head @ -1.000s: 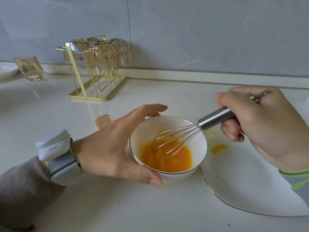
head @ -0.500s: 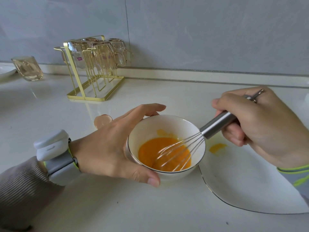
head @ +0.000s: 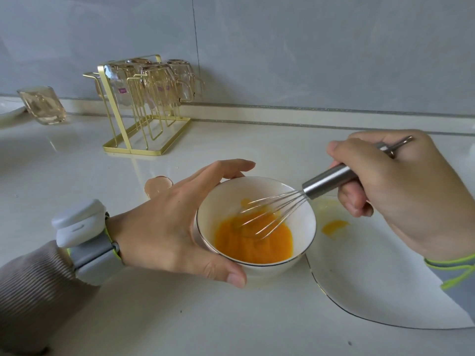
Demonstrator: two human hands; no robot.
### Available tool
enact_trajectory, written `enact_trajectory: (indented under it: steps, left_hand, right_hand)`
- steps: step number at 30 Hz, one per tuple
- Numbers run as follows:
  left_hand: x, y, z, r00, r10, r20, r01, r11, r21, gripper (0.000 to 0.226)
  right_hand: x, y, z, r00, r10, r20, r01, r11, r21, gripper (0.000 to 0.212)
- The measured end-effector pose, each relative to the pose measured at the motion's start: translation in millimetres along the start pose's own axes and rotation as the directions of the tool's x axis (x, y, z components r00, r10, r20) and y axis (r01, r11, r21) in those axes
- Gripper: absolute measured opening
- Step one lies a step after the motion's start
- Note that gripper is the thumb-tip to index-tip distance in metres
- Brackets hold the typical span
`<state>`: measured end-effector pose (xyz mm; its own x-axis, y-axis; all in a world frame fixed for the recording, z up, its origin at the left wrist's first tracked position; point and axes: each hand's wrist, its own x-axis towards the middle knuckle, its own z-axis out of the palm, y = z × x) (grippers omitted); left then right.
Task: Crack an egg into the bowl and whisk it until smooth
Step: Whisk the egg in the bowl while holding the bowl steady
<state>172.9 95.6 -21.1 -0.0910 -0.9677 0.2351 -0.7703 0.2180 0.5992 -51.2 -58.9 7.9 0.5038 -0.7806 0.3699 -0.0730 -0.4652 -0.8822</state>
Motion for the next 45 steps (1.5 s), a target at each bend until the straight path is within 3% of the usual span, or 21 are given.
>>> enact_trajectory:
  steps: [4, 18, 45]
  left_hand:
    - [-0.5, -1.3, -0.2, 1.000, -0.005, -0.005, 0.005, 1.000, 0.009, 0.117]
    - [-0.3, -0.8, -0.4, 1.000, -0.022, 0.003, 0.022, 1.000, 0.007, 0.119]
    - [-0.8, -1.1, 0.0, 1.000, -0.003, -0.006, 0.003, 1.000, 0.000, 0.119]
  right_hand:
    - [-1.1, 0.1, 0.2, 0.999, 0.029, 0.041, -0.030, 0.999, 0.035, 0.042]
    - [1.4, 2.0, 0.0, 0.999, -0.005, -0.040, 0.005, 1.000, -0.009, 0.040]
    - [-0.6, 3.1, 4.1, 1.000, 0.024, 0.015, -0.024, 0.999, 0.030, 0.041]
